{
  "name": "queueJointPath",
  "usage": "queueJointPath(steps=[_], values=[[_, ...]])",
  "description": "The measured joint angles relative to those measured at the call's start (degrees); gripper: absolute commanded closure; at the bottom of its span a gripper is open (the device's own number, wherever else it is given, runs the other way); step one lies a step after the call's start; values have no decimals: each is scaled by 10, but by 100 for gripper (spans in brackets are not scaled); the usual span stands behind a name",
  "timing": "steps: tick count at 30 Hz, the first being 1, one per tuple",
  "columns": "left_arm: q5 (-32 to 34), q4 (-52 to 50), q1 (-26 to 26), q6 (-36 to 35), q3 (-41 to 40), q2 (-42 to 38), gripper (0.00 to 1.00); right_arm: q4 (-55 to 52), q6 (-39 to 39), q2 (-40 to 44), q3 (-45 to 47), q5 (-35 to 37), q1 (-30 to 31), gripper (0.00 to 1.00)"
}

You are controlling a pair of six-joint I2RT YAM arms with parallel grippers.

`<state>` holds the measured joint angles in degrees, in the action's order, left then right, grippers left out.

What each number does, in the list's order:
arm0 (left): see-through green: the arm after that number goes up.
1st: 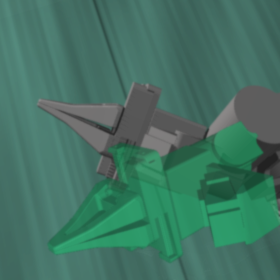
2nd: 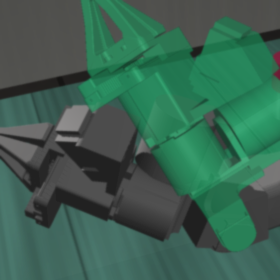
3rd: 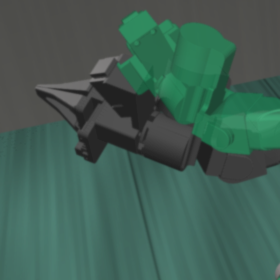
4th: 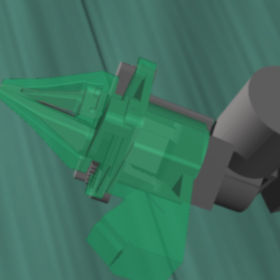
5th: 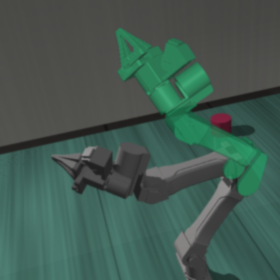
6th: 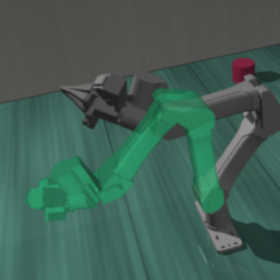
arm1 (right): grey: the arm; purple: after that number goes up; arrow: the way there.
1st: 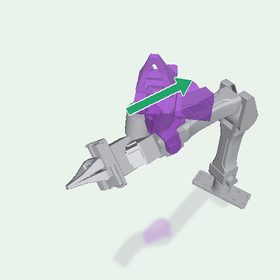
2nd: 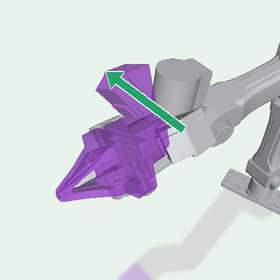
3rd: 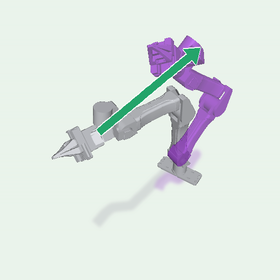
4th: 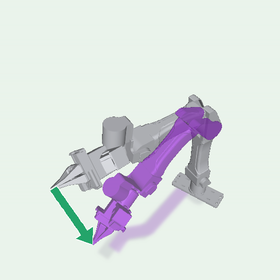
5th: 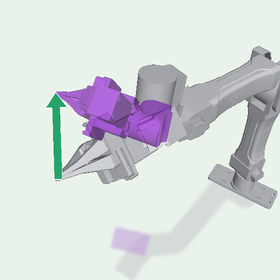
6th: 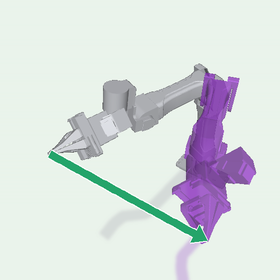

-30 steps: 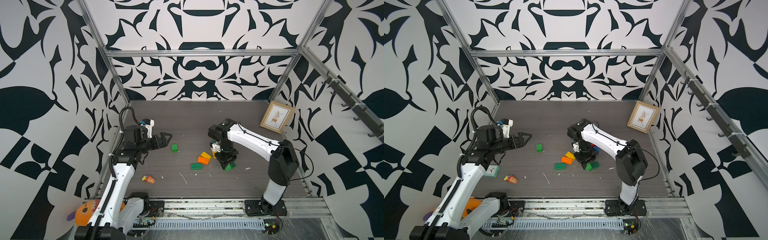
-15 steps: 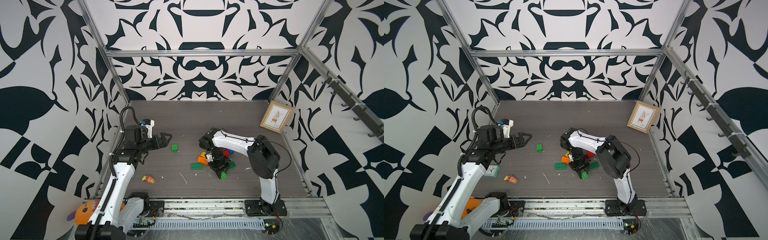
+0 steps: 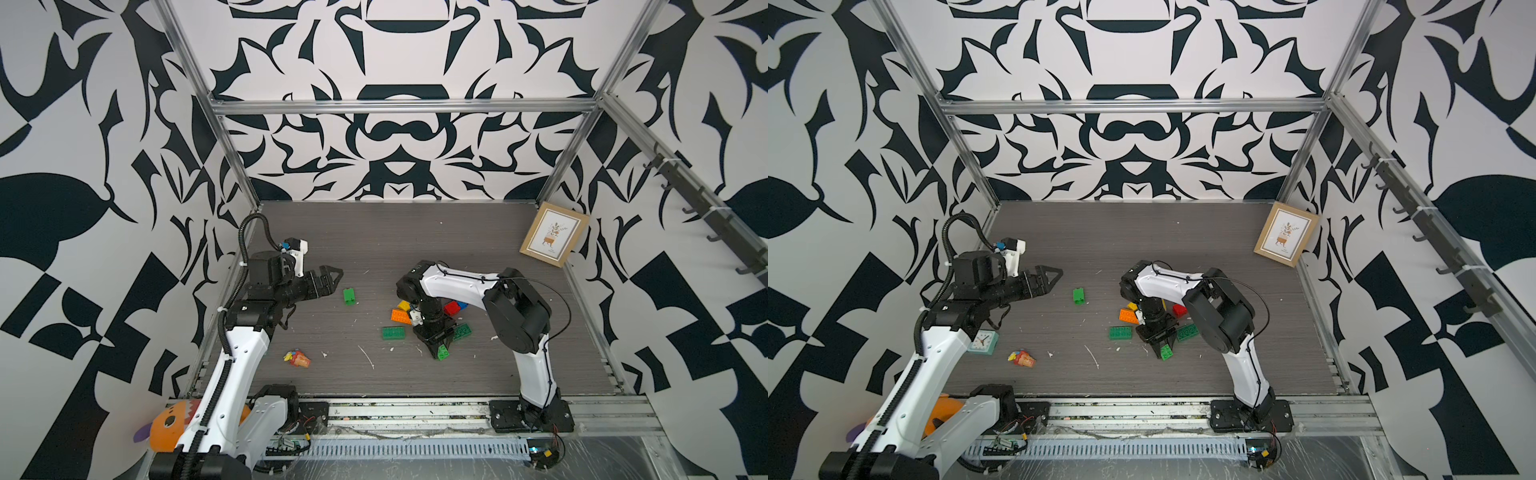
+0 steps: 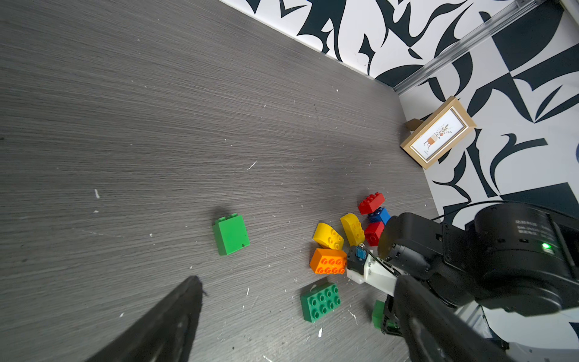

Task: Assemble an ice cream with lego
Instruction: Place the lego brick at the center of the board, then pick up the lego brick from the center of the board.

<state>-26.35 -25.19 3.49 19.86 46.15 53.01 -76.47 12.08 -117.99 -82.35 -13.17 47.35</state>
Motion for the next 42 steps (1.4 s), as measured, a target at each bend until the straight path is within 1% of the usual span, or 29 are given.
queueJointPath(steps=[8, 12, 16, 19, 21, 23, 25, 26, 28, 30, 34, 38, 42], values=[[4, 0, 0, -1, 0, 0, 1, 24, 2, -1, -3, -1, 0, 49], [5, -1, 0, -2, 0, 0, 1, 48, 5, -1, -3, 1, 0, 45], [8, -3, 0, -2, 0, 0, 1, 79, 12, 16, -3, 12, 0, 44], [13, -4, 0, -2, 0, -1, 1, 118, 20, 71, 13, 29, 0, 43], [19, -4, 0, -2, 0, -3, 1, 152, 26, 125, 26, 42, 0, 43], [28, -5, 0, -2, 0, -8, 1, 190, 35, 185, 37, 58, 0, 40], [40, -5, 0, -2, 0, -17, 1, 232, 46, 223, 36, 69, 0, 39], [46, -6, 0, -2, 0, -23, 1, 252, 50, 229, 30, 70, 0, 39], [59, -10, 0, -1, 1, -35, 1, 291, 60, 216, 8, 66, 3, 38], [79, -29, 0, 0, 13, -43, 1, 346, 71, 176, -16, 61, 10, 37], [124, -69, 0, -3, 51, -59, 1, 423, 86, 71, -61, 47, 29, 37], [141, -90, 0, -9, 71, -89, 1, 456, 92, -13, -96, 45, 44, 36], [139, -106, 0, -15, 72, -100, 1, 471, 97, -59, -126, 44, 55, 36]])
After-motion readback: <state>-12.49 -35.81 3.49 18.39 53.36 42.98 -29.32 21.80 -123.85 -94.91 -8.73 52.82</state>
